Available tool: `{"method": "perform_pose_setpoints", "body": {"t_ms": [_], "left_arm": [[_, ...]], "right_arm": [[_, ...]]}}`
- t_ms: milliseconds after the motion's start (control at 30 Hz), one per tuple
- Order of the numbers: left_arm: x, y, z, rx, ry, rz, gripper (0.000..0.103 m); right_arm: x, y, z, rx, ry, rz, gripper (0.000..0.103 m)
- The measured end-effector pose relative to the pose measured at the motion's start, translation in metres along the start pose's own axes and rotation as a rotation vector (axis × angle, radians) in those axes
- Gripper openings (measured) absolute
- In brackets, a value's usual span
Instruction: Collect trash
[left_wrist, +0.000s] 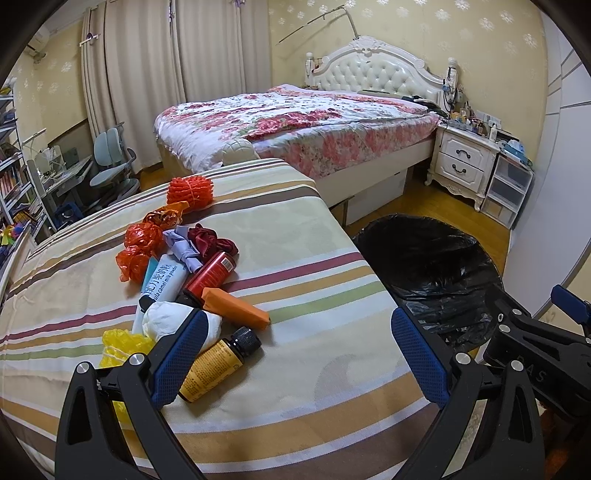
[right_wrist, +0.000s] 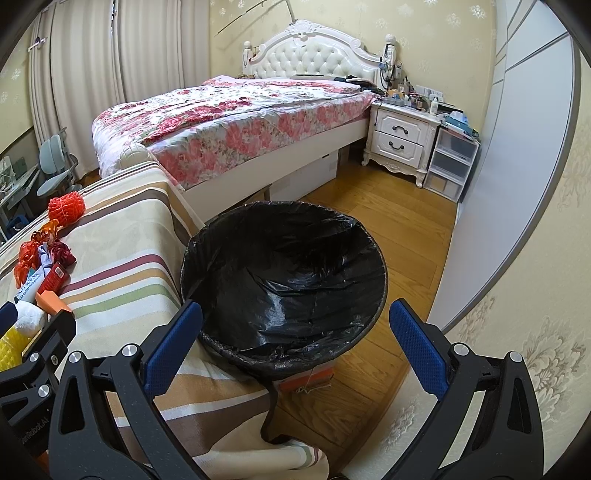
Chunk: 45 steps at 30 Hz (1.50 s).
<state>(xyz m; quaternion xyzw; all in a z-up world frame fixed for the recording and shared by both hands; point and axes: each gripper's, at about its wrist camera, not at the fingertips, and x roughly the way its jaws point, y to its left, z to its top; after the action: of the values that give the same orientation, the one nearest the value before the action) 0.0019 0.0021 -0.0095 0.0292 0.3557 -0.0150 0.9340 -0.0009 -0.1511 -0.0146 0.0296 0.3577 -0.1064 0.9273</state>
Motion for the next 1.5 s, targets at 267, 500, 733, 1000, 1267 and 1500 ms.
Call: {"method": "perform_pose_setpoints", "body": {"t_ms": [267,500,733,1000,1267,1500], "left_arm": [[0.001,-0.001,0.0,-0.001,0.003,0.0,0.097],[-0.001,-0.003,-0.005,0.006,0.009,-0.011,0.096],[-0.009,0.01,-0.003,0.007,0.018,0.009,0.096],[-0.02,0.04,-0.006,-0.008,0.034,0.056,0.096],[-0.027,0.084,-0.015,-0.047,0.061,0.111,0.091],[-0.03,0.114,-0.027,-0.087,0.093,0.14,0.085]], "right_arm": [[0.0,0.0,0.0,0.0,0.002,0.001,0.099],[0.003,0.0,-0.004,0.007,0.005,0.006,0.099],[0.003,0.008,-0.017,-0.002,0.003,0.016,0.099],[-0.008,0.031,-0.016,-0.044,0.015,0.062,0.08],[-0.023,0.05,-0.019,-0.083,0.015,0.094,0.076],[-0.025,0.062,-0.015,-0.112,0.028,0.117,0.076]]}}
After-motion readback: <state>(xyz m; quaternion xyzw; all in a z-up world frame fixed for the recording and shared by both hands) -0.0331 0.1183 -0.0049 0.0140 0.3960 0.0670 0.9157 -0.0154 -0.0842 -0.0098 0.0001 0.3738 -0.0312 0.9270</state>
